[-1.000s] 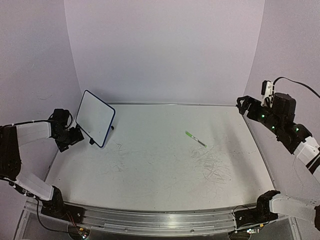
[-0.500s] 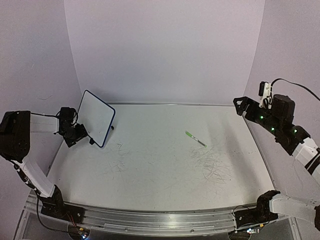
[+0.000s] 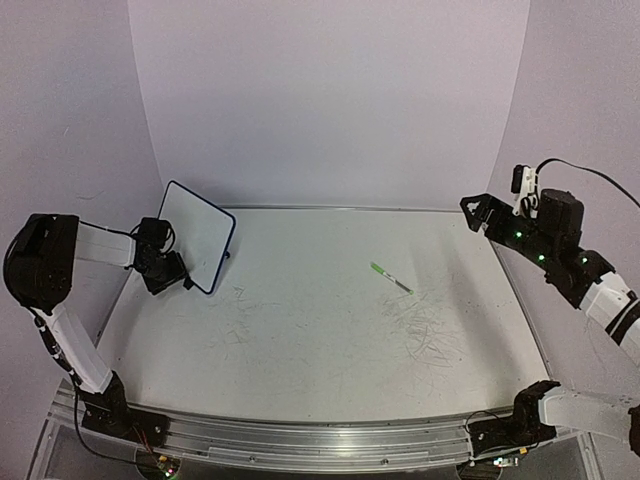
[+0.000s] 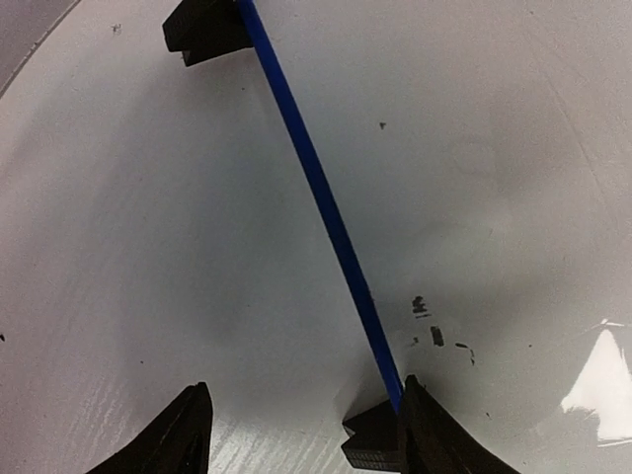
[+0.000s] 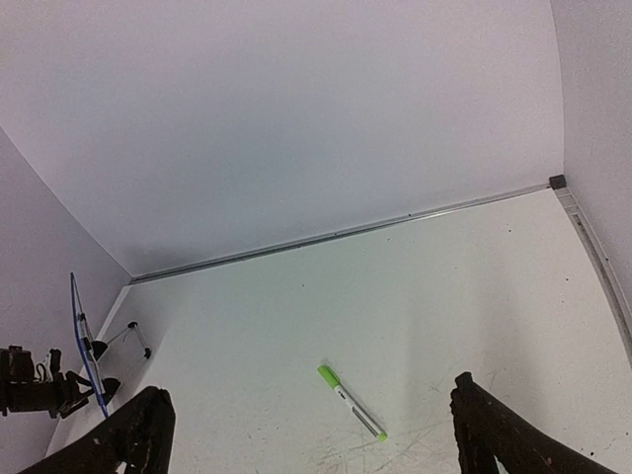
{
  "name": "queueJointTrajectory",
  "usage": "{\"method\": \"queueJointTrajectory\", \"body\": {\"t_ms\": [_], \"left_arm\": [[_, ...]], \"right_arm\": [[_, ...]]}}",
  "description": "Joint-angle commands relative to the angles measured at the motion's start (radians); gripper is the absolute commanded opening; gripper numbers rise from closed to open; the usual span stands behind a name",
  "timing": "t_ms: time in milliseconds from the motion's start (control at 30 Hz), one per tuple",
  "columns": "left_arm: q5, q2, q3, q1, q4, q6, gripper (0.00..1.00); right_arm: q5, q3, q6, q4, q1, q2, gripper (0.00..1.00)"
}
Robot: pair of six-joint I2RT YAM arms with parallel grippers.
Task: Write a sentence on the whiteboard
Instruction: Move the whiteboard stand to the center of the board.
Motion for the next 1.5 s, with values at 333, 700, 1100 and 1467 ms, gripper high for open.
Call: {"method": "queueJointTrajectory", "body": {"t_ms": [333,700,1100,1467], "left_arm": [[0.138,-0.024,-0.026,-0.23,0.057,-0.141,0.6],[-0.057,-0.097,-0.008,-0.238,-0.026,0.08,0.69],[0.134,-0.067,0.13,-0.086,-0.26,0.474,0.72],[0.228,0.02,0.129,-0.074,-0.162,0.814,0.62]], "right_arm": [[-0.064,-0.02,0.04,0.082,-0.001,0.059,0.98],[-0.093,-0.025,0.042,0.084,0.007,0.054,0.98],[-0.15,-0.021,0.018,0.113,0.012,0.074,0.98],[-0.179,-0.082,0.019,0.18,0.015,0.053,0.98]]}}
